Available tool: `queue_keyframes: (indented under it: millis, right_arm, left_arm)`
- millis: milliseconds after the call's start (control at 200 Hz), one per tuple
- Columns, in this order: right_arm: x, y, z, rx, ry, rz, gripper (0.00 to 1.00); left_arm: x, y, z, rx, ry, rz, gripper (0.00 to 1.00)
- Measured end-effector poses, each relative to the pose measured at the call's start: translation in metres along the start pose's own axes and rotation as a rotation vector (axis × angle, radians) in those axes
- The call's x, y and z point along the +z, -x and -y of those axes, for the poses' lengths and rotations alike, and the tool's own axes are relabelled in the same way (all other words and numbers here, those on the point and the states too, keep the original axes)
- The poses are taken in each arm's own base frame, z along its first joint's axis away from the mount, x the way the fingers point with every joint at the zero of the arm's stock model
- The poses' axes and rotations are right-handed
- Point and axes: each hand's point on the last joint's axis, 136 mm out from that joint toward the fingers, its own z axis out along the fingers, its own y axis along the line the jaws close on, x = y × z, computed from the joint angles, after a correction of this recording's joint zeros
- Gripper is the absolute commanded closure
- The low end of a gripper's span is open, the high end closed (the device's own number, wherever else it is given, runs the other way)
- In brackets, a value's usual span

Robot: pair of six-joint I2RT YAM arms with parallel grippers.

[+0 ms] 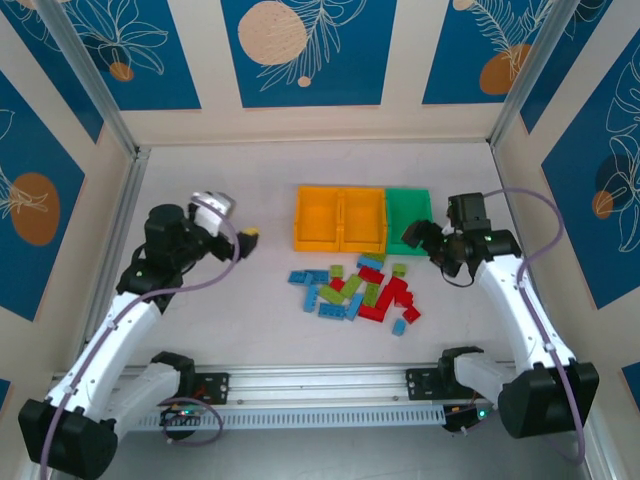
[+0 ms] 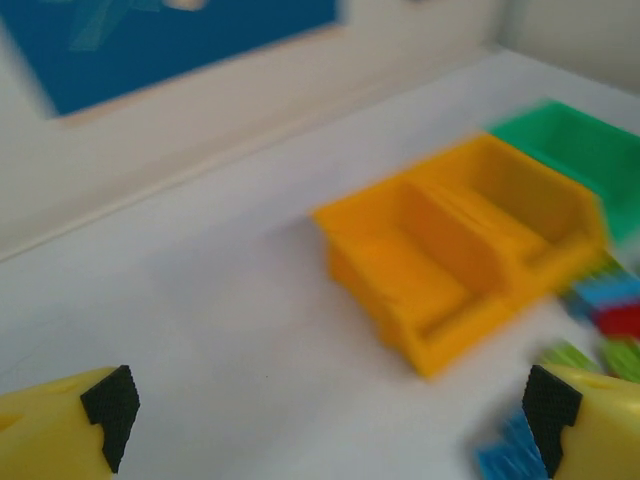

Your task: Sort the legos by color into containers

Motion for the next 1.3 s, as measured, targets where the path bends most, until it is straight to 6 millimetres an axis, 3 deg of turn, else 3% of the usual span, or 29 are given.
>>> queue_keyframes:
  millis: [75,150,230,305,445,660,830,1005,1300]
  right_arm:
    - [0.008,-0.019,0.013,0.02,-0.067,-0.103,0.15]
    - [0.015,-0.032,0.023,0.033,-0.107,-0.171,0.18]
    - [0.026,-0.046,0.031,0.033,-0.141,-0.24,0.17]
    - [0.038,-0.062,0.035,0.006,-0.167,-0.306,0.17]
    - [0.054,-0.084,0.038,-0.077,-0.203,-0.387,0.18]
    - [0.07,-0.082,0.05,-0.138,-0.294,-0.384,0.31]
    - [0.079,-0.089,0.052,-0.181,-0.32,-0.394,0.31]
    - [0.093,-0.094,0.062,-0.182,-0.367,-0.424,0.4]
    - [0.097,-0.09,0.063,-0.193,-0.384,-0.401,0.59]
  left_arm:
    - [0.006,-0.013,0.045,0.093,-0.188,-0.056,0.0]
    - [0.007,-0.031,0.077,0.166,-0.321,-0.088,0.0]
    - [0.006,-0.051,0.1,0.235,-0.42,-0.112,0.0]
    - [0.009,-0.065,0.11,0.288,-0.468,-0.128,0.0]
    - [0.015,-0.086,0.116,0.333,-0.507,-0.162,0.0]
    - [0.018,-0.102,0.117,0.357,-0.516,-0.172,0.0]
    - [0.021,-0.102,0.117,0.368,-0.515,-0.163,0.0]
    - [0.025,-0.105,0.117,0.363,-0.52,-0.174,0.0]
    - [0.026,-0.101,0.116,0.371,-0.511,-0.156,0.0]
